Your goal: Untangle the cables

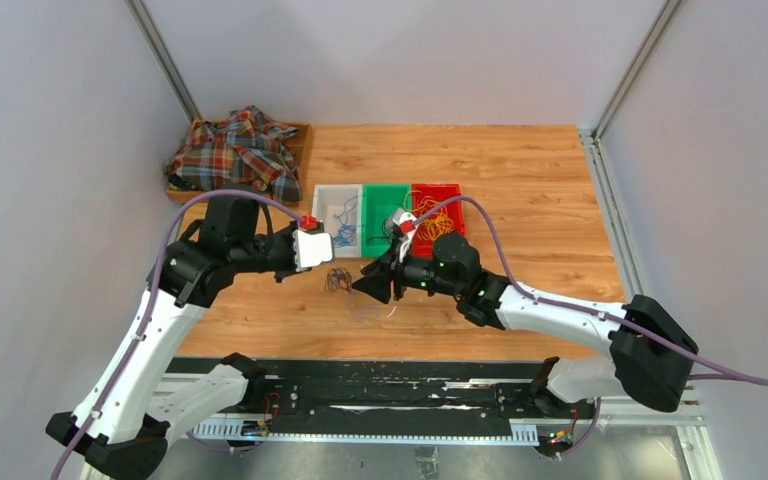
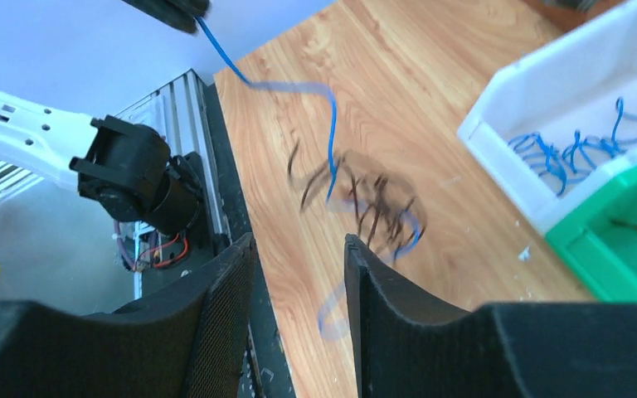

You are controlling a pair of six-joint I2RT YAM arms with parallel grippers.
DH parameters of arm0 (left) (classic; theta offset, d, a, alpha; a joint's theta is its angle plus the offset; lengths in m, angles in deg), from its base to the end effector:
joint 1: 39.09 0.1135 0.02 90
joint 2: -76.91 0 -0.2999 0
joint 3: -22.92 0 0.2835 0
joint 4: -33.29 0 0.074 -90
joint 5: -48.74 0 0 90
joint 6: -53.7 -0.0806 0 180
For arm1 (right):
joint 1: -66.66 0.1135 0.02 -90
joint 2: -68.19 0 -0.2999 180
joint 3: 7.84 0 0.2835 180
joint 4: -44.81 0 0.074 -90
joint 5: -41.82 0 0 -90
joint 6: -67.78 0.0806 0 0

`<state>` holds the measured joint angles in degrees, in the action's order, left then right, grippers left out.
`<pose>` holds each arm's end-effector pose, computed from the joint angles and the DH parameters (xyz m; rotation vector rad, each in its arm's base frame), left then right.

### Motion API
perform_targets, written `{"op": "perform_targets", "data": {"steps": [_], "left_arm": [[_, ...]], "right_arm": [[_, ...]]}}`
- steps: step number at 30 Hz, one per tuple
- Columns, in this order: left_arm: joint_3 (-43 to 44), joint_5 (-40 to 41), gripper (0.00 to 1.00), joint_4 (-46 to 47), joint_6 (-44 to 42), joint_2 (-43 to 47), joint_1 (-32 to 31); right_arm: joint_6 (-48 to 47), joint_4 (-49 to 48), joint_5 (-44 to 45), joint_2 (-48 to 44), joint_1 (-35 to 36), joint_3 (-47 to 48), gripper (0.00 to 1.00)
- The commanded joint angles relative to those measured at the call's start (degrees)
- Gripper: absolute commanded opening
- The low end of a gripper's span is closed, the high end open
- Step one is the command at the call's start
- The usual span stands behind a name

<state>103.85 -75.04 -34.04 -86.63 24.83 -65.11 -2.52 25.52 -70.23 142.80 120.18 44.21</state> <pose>0.1550 -0.1255 0.3991 1.5543 1.4744 -0.4138 0.1842 0.3000 0.2854 -0.8208 1.5879 1.2651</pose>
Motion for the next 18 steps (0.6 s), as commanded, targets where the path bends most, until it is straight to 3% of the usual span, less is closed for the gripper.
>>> {"op": "perform_targets", "data": {"steps": [1,5,10,18], "left_arm": [[3.7,-2.0,0.01,1.4,5.4,-0.8,-0.3],[6.2,-3.1,0.00,1.4,6.9,-1.3,-0.3],[9.4,-4.4,0.00,1.4,8.5,-1.9,-0.3],[11.4,-5.5,0.00,1.4,10.8,-2.4,-0.3]], "right_arm": [[-4.6,-3.5,9.2,2.1,2.2,4.4,0.42],[-4.8,-0.3,10.3,5.5,2.3,7.7,0.39],[-4.2,-4.5,6.2,6.7,3.9,5.4,0.40],[-2.6,-7.9,14.3,2.4,5.3,4.6,0.41]]}}
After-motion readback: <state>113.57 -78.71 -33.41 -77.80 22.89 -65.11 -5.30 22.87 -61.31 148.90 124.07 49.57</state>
